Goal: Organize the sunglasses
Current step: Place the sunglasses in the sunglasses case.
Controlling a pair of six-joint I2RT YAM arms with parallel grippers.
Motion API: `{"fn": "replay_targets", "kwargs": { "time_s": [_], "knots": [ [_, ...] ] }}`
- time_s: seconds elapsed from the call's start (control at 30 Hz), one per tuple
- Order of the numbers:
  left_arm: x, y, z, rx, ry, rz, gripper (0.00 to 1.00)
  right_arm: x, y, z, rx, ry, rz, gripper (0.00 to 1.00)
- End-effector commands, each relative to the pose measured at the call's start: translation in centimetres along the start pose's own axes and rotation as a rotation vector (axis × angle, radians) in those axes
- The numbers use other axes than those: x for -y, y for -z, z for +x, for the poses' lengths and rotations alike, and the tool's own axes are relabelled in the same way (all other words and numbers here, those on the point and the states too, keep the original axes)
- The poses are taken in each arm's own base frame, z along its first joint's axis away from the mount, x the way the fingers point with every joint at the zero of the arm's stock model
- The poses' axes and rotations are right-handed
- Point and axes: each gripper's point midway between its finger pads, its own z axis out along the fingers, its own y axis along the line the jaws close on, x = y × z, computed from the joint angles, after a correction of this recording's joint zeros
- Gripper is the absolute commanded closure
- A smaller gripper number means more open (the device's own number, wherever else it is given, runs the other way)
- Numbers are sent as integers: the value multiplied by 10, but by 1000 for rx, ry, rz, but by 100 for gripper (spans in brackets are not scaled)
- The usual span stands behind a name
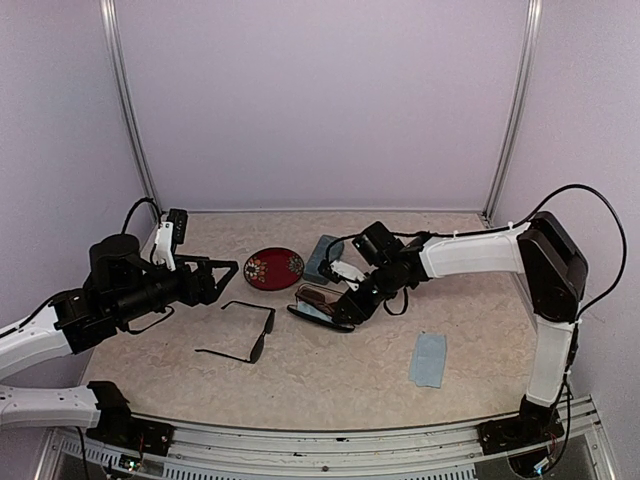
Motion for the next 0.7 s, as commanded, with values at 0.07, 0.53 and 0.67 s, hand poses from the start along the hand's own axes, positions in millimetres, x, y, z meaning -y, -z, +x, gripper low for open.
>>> {"fn": "replay_targets", "kwargs": {
  "time_s": [0.07,0.53,0.67],
  "knots": [
    [-3,-1,1,12,11,-7,10,-3,-8,6,-19,-28,-47,76],
    [-5,-6,10,-8,17,-8,10,-15,-16,9,-25,-59,-80,75],
    [-6,-6,13,-13,21,-7,10,-12,-18,10,-41,-102,-50,74]
  ]
}}
